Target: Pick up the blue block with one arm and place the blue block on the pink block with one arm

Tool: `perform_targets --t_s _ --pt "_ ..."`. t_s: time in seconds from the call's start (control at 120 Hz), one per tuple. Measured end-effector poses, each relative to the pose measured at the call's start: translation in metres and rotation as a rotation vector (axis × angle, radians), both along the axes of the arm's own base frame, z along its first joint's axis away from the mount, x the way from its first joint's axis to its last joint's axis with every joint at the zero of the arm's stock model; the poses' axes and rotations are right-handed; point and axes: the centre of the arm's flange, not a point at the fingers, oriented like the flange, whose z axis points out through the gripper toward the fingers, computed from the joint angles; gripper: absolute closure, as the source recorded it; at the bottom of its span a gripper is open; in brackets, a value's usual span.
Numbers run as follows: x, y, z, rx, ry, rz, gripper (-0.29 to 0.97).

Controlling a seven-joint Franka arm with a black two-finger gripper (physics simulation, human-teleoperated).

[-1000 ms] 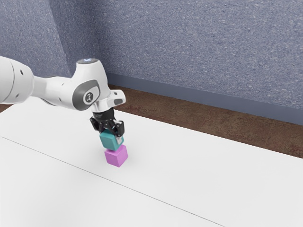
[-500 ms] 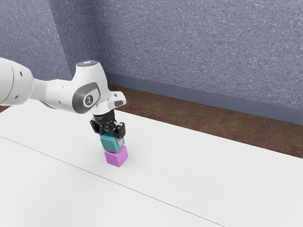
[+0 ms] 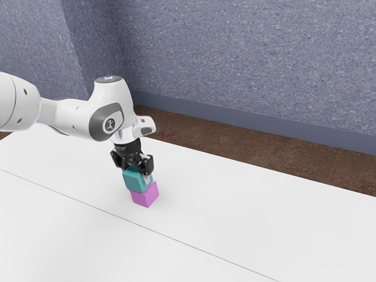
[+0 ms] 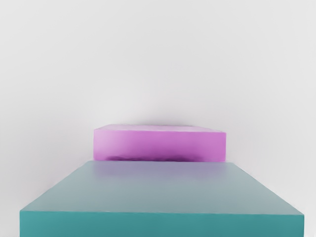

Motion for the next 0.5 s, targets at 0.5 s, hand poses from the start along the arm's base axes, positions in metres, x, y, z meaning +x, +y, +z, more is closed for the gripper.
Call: perform_targets --t_s 0.5 --pt "0.0003 0.0016 0.0000 0.004 0.038 -0.049 0.30"
